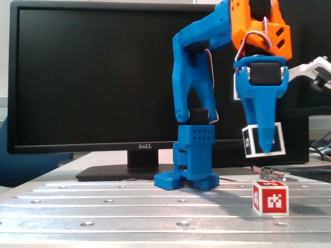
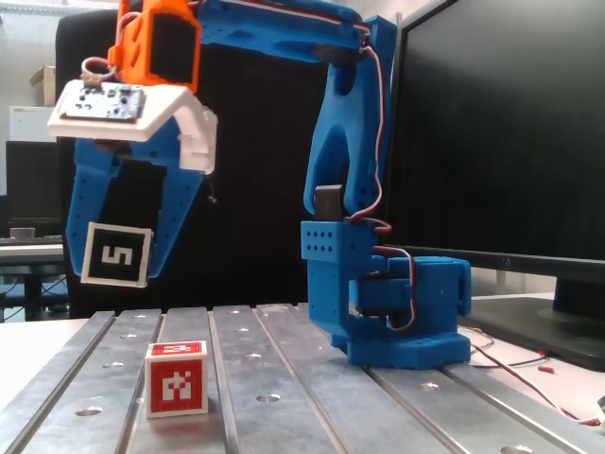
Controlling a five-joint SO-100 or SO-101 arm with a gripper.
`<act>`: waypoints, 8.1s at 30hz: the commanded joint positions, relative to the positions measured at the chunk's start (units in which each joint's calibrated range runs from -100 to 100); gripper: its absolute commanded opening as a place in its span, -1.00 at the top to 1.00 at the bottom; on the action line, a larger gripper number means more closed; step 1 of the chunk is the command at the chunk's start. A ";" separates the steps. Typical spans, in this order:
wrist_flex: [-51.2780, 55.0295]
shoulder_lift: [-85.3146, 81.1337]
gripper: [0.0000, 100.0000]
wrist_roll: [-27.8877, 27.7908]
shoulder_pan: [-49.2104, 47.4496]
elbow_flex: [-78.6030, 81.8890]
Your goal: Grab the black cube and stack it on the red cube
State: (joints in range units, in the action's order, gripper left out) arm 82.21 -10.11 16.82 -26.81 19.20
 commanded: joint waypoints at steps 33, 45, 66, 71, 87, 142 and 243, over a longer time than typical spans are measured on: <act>-3.33 -0.84 0.67 4.64 -5.41 8.70; -6.07 -1.09 0.67 4.75 -5.48 11.60; -4.78 -1.09 0.66 6.12 -7.04 11.78; -4.95 -1.09 0.66 6.17 -6.96 11.87; -5.64 -0.42 0.66 6.17 -6.96 11.87; -7.26 -1.01 0.66 7.12 -7.70 13.77; 2.06 -1.09 0.26 6.80 -7.55 5.27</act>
State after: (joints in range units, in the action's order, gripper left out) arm 79.89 -10.02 23.85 -34.67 29.98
